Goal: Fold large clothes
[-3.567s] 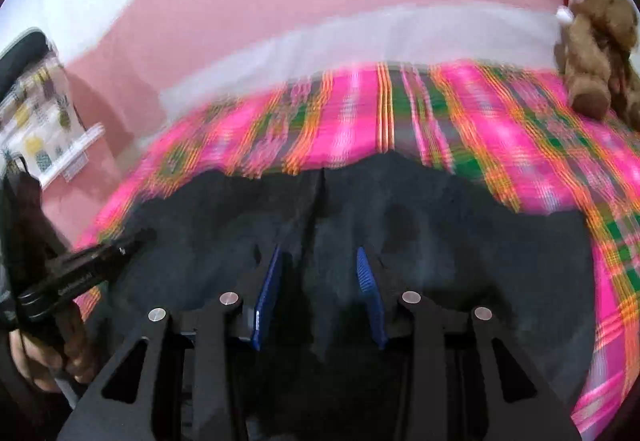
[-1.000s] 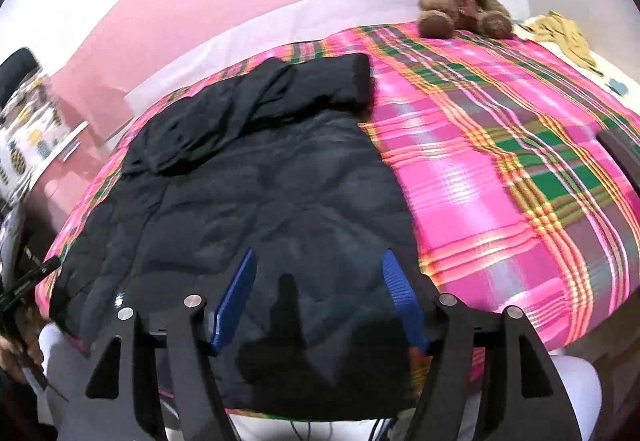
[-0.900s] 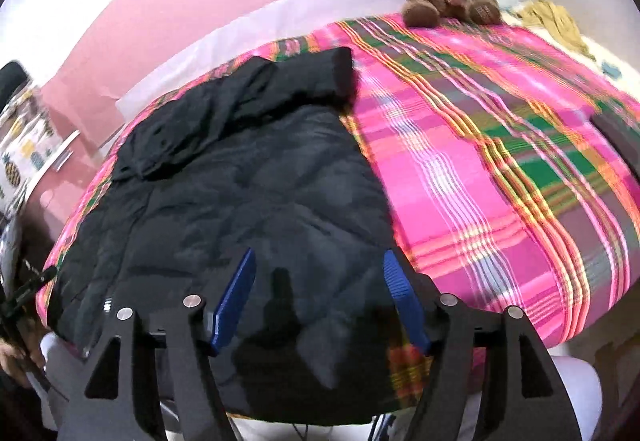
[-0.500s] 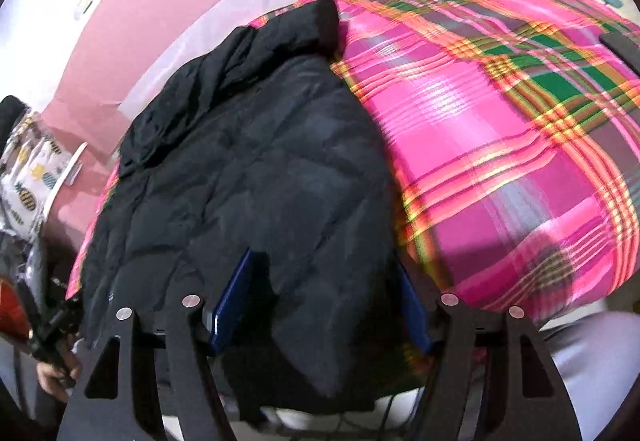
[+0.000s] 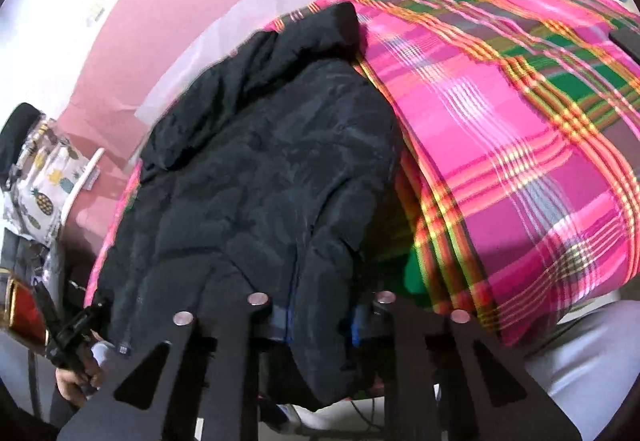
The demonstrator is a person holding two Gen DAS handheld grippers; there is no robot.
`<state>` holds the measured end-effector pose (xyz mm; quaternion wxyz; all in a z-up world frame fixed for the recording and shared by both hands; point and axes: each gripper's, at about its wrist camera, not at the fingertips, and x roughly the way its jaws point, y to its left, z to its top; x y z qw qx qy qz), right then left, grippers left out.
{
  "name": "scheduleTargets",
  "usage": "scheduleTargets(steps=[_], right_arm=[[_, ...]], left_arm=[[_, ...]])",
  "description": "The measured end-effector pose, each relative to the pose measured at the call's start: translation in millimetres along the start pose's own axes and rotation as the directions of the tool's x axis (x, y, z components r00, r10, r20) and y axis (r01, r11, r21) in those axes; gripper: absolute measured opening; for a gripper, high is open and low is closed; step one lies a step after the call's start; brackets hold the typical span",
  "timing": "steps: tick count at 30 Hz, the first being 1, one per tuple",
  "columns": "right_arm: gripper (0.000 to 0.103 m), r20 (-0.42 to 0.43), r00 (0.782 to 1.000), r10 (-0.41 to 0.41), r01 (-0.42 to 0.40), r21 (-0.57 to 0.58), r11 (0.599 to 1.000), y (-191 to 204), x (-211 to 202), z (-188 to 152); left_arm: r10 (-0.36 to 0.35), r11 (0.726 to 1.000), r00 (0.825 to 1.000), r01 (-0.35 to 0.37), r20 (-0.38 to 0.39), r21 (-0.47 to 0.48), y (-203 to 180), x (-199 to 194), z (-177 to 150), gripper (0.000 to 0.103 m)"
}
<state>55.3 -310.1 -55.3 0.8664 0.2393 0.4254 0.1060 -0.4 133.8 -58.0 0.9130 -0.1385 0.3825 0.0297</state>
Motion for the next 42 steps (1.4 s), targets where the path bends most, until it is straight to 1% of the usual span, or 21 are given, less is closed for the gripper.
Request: scheduleTargets(steps=[3,6,10,14,17,20,22,25,27,30,32,35,37,38,40,42], right_arm=[[0.013,0.056,0.996,0.066,-0.067,0.003,0.998,10.4,-19.7,12.1],[0.013,0.125,0.985,0.117,-0.114,-0.035,0.993,26.6,-45.4,25.7],[0.012,0.212,0.962,0.171,-0.154,-0.094,0.984,47.8,-87.6,32.7],[0.012,0.287,0.933,0.218,-0.184,-0.140,0.973,60.4,-132.4,24.6],[0.012,0.338,0.910,0.239,-0.198,-0.152,0.968,67.4,-154.6,20.2],[0.012,0.374,0.896,0.238,-0.193,-0.154,0.969,69.5,-161.9,23.4],[0.012,0.394,0.890,0.229,-0.188,-0.141,0.972,67.0,-159.8,33.6],[0.012,0.410,0.885,0.219,-0.190,-0.111,0.975,64.8,-149.8,50.1],[0.013,0.413,0.886,0.210,-0.182,-0.107,0.977,64.8,-143.0,64.6],[0.013,0.407,0.895,0.184,-0.153,-0.110,0.982,71.6,-124.9,93.4],[0.013,0.394,0.905,0.160,-0.130,-0.101,0.986,76.0,-105.0,119.5],[0.013,0.348,0.931,0.107,-0.089,-0.068,0.994,76.4,-70.6,154.6],[0.014,0.325,0.943,0.064,-0.049,-0.055,0.997,74.9,-42.2,175.0],[0.014,0.296,0.955,0.033,-0.020,-0.046,0.999,73.9,-22.3,187.0],[0.014,0.247,0.969,-0.012,0.020,-0.027,0.999,67.7,11.8,201.5],[0.015,0.179,0.982,-0.053,0.054,-0.001,0.999,55.6,51.4,209.5]], left_arm=[[-0.048,0.998,0.998,0.049,0.047,-0.038,0.6,-21.0,15.7,0.014],[-0.094,0.995,0.986,0.099,0.137,-0.029,-4.9,-54.2,35.0,0.014],[-0.140,0.989,0.961,0.148,0.239,-0.016,-8.6,-101.6,53.1,0.013],[-0.162,0.984,0.941,0.178,0.296,-0.029,-3.7,-142.4,53.8,0.013],[-0.182,0.978,0.926,0.205,0.331,-0.036,-2.2,-165.0,55.6,0.013],[-0.195,0.976,0.910,0.216,0.366,-0.017,-7.4,-176.6,61.1,0.014],[-0.210,0.973,0.901,0.229,0.380,-0.007,-11.5,-175.8,68.5,0.014],[-0.223,0.970,0.894,0.243,0.389,-0.003,-16.8,-164.9,85.9,0.014],[-0.225,0.970,0.891,0.242,0.395,0.007,-21.4,-154.2,102.4,0.014],[-0.223,0.970,0.895,0.244,0.387,-0.005,-25.9,-129.4,130.3,0.014],[-0.202,0.975,0.904,0.223,0.376,-0.011,-30.5,-108.1,149.2,0.014],[-0.162,0.983,0.930,0.181,0.331,-0.025,-36.7,-64.1,179.9,0.014],[-0.141,0.988,0.945,0.155,0.295,-0.027,-40.1,-30.0,196.4,0.014],[-0.128,0.990,0.953,0.140,0.275,-0.024,-40.7,-12.5,202.6,0.014],[-0.098,0.994,0.970,0.106,0.223,-0.023,-40.8,29.0,212.9,0.014],[-0.071,0.996,0.985,0.077,0.156,-0.033,-38.4,71.7,216.7,0.015]])
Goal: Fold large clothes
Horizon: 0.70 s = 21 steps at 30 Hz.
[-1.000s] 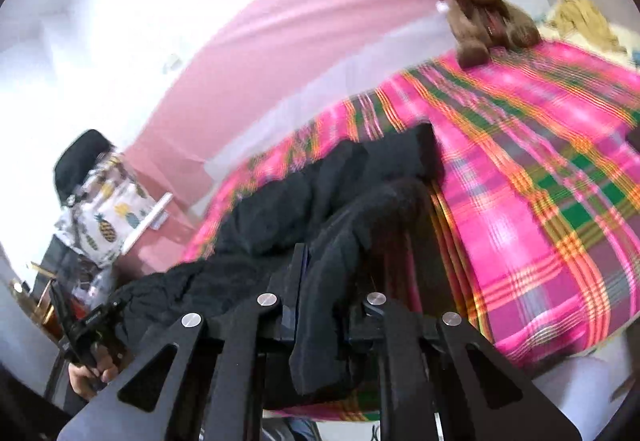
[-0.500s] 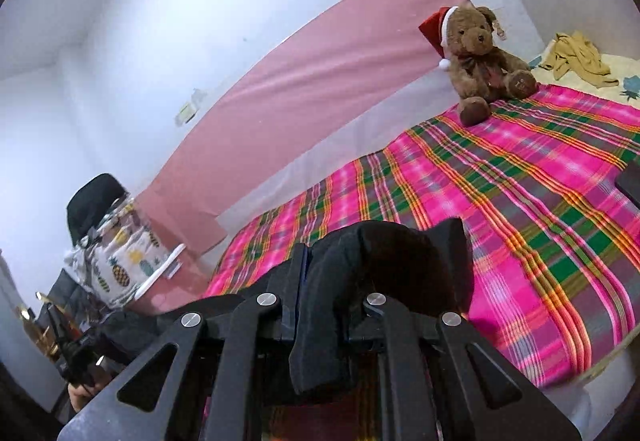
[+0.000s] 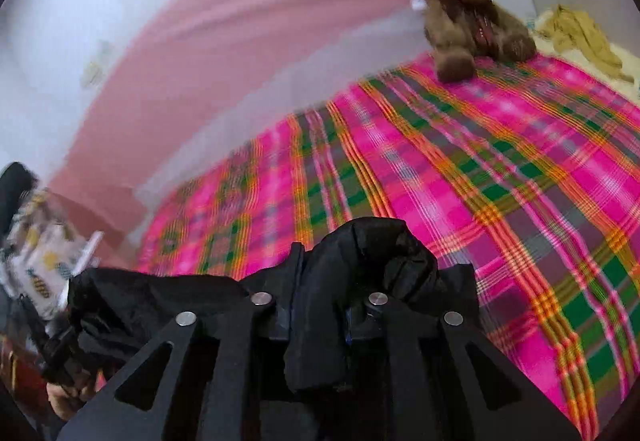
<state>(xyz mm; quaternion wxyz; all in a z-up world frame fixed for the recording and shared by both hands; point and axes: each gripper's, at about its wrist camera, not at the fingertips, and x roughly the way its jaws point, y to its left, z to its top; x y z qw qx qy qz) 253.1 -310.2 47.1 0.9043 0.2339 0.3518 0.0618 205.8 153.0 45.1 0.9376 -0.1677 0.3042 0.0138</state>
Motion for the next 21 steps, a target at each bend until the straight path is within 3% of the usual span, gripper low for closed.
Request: scheduleTargets(steps=[2,5,10,12,16,17,21], right_arm=[[0.018,-0.060,0.998,-0.025,0.026,0.016,1.000,-8.8,31.2,-2.3],[0.019,-0.117,0.993,0.002,0.004,0.056,0.998,-27.6,67.4,-14.8],[0.022,-0.105,0.992,0.071,-0.060,0.100,0.993,-43.1,66.7,-20.5],[0.028,-0.101,0.990,0.103,-0.091,0.113,0.989,-42.4,58.5,-16.0],[0.072,-0.053,0.967,0.250,-0.235,0.207,0.950,-43.9,31.7,-0.9],[0.078,-0.033,0.965,0.260,-0.247,0.219,0.944,-40.4,27.0,4.7],[0.078,0.052,0.985,0.164,-0.170,0.151,0.974,-22.7,-1.3,18.9]], left_arm=[[0.015,1.000,0.999,-0.016,-0.052,-0.007,8.2,34.0,-9.6,0.017],[0.006,0.999,0.996,-0.010,-0.085,-0.053,20.7,64.2,-27.3,0.021],[-0.070,0.992,0.995,0.063,-0.067,-0.108,29.0,63.3,-32.1,0.024],[-0.093,0.989,0.993,0.084,-0.073,-0.126,30.8,55.0,-26.0,0.027],[-0.180,0.966,0.983,0.170,-0.032,-0.194,37.8,32.8,-4.0,0.045],[-0.189,0.963,0.982,0.181,-0.021,-0.199,37.0,27.5,0.8,0.048],[-0.178,0.969,0.984,0.177,0.010,-0.173,28.4,7.2,13.2,0.054]])
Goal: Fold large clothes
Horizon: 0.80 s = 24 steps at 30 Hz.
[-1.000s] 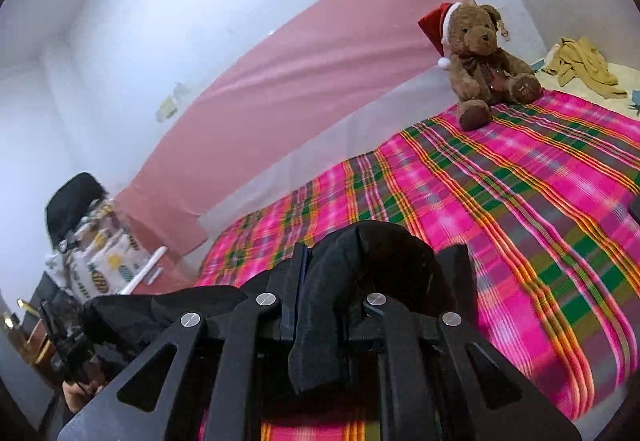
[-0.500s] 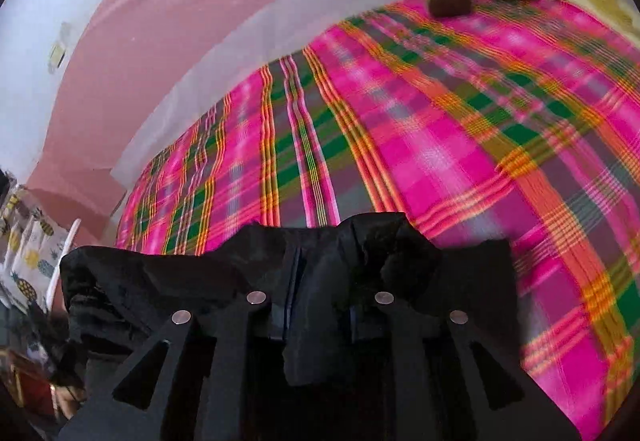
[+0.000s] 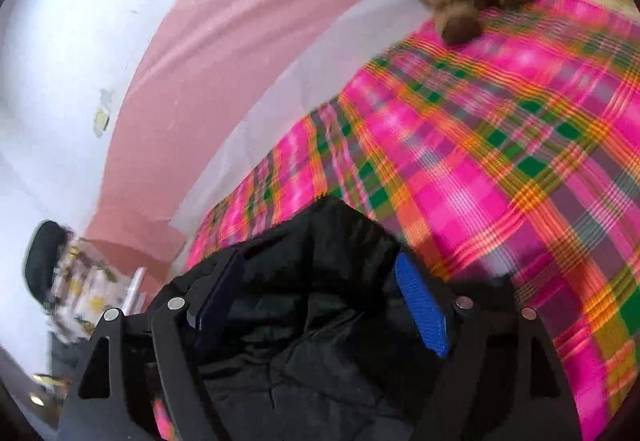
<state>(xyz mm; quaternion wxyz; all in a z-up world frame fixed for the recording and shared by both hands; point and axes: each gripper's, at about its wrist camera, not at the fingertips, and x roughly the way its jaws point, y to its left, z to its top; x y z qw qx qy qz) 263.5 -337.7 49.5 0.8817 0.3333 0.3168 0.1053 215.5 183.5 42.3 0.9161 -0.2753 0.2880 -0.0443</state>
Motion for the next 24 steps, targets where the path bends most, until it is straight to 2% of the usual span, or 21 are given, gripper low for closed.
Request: scheduleTargets(steps=[2,4,6,9,13,15,17,19,22,24], right_arm=[[0.078,0.035,0.999,-0.029,0.031,-0.078,0.996,18.2,-11.2,-4.5],[0.078,0.044,0.998,-0.045,0.052,-0.158,0.986,34.1,-12.5,-11.8],[0.078,0.036,0.997,-0.064,0.071,-0.241,0.968,48.3,-6.9,-22.2],[0.078,0.005,0.993,-0.115,0.110,-0.335,0.936,60.7,12.4,-39.2],[0.078,-0.047,0.981,-0.190,0.157,-0.391,0.907,60.3,41.0,-55.7],[0.078,-0.052,0.963,-0.263,0.214,-0.440,0.872,60.2,58.2,-59.8],[0.078,-0.071,0.939,-0.338,0.270,-0.461,0.846,52.1,75.1,-60.9],[0.078,-0.120,0.922,-0.369,0.280,-0.452,0.847,35.3,92.3,-61.5],[0.078,-0.115,0.920,-0.374,0.293,-0.429,0.854,17.4,105.2,-66.7],[0.078,-0.111,0.915,-0.387,0.307,-0.427,0.851,13.1,112.7,-70.8]], left_arm=[[0.016,1.000,0.999,-0.017,0.046,0.022,-6.2,-10.5,2.7,0.062],[0.053,0.998,0.991,-0.058,0.124,0.038,-8.8,-22.9,7.5,0.063],[0.069,0.997,0.988,-0.073,0.136,0.028,-10.0,-27.9,10.3,0.063],[0.054,0.993,0.994,-0.064,0.096,0.102,-25.0,-22.7,0.6,0.063],[0.031,0.965,0.998,-0.017,-0.050,0.263,-57.0,15.0,-27.9,0.063],[0.062,0.945,0.992,-0.023,-0.108,0.327,-64.7,43.0,-40.6,0.063],[0.125,0.938,0.980,-0.065,-0.158,0.341,-57.7,75.2,-51.0,0.063],[0.142,0.942,0.977,-0.084,-0.158,0.326,-46.0,94.3,-58.1,0.063],[0.162,0.927,0.981,-0.115,-0.104,0.357,-47.2,104.7,-69.3,0.064],[0.184,0.916,0.978,-0.135,-0.095,0.377,-50.0,111.6,-72.6,0.064]])
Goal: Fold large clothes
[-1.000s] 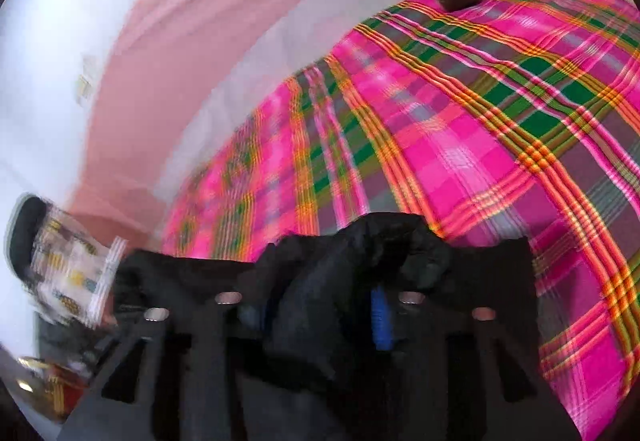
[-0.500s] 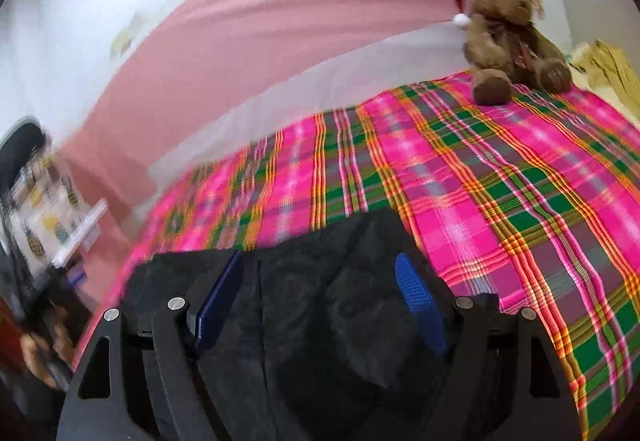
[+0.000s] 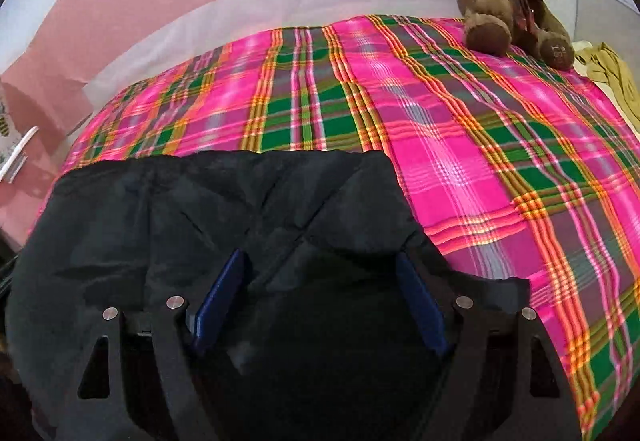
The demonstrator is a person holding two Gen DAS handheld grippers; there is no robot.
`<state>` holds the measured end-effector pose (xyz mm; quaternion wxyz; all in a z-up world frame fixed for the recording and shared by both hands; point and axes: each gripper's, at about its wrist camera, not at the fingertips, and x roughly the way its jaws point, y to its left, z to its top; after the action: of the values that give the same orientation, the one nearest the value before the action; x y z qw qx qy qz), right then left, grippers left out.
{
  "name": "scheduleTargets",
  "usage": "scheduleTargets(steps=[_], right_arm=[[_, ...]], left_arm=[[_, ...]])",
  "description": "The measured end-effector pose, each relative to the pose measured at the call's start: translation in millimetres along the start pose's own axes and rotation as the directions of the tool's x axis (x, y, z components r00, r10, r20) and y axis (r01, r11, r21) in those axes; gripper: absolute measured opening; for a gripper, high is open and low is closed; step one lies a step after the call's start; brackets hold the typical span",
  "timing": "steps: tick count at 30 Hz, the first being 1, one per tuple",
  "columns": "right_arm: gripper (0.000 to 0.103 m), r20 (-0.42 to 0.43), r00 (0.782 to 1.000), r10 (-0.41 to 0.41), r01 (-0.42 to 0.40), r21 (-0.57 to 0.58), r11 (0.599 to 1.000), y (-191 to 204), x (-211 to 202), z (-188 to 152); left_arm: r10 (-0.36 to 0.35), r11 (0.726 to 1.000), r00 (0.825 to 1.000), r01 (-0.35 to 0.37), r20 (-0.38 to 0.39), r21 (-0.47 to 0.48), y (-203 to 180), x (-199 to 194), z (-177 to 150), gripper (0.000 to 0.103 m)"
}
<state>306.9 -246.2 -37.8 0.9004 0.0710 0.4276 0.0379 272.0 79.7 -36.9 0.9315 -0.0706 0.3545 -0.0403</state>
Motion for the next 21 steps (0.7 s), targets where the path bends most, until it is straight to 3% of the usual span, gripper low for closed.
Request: scheduleTargets(steps=[5,7,10,13,15,17,19,21], right_arm=[[0.078,-0.014,1.000,0.000,0.000,0.012,1.000,-1.7,-10.3,3.1],[0.078,0.018,1.000,-0.015,0.015,0.011,1.000,3.4,-26.0,10.0],[0.078,0.106,0.994,0.022,-0.021,-0.007,1.000,14.8,-58.3,22.4],[0.078,0.110,0.993,0.043,-0.037,-0.058,0.998,35.2,-61.5,33.6],[0.078,0.081,0.996,0.025,-0.018,-0.083,0.996,42.2,-46.7,35.8],[0.078,0.037,0.999,-0.005,0.009,-0.085,0.996,40.3,-27.3,36.6],[0.078,-0.012,0.999,-0.043,0.042,-0.077,0.996,29.6,-3.4,35.4],[0.078,-0.048,0.998,-0.031,0.030,-0.023,0.999,15.5,10.9,31.6]], left_arm=[[0.017,1.000,0.999,-0.016,-0.046,0.007,-2.7,-13.9,7.0,0.062],[0.013,1.000,0.999,-0.013,-0.047,0.002,-5.2,-30.3,15.1,0.058],[-0.060,0.998,0.998,0.060,-0.018,0.008,-22.0,-53.5,29.5,0.057],[-0.134,0.987,0.991,0.133,0.004,0.085,-62.2,-61.4,40.8,0.057],[-0.150,0.979,0.989,0.151,-0.019,0.138,-83.5,-46.0,44.2,0.058],[-0.132,0.975,0.986,0.147,-0.100,0.164,-98.6,-10.1,46.0,0.057],[-0.095,0.982,0.980,0.121,-0.174,0.145,-98.8,27.1,41.1,0.056],[-0.131,0.986,0.973,0.148,-0.191,0.075,-87.4,49.3,37.2,0.057]])
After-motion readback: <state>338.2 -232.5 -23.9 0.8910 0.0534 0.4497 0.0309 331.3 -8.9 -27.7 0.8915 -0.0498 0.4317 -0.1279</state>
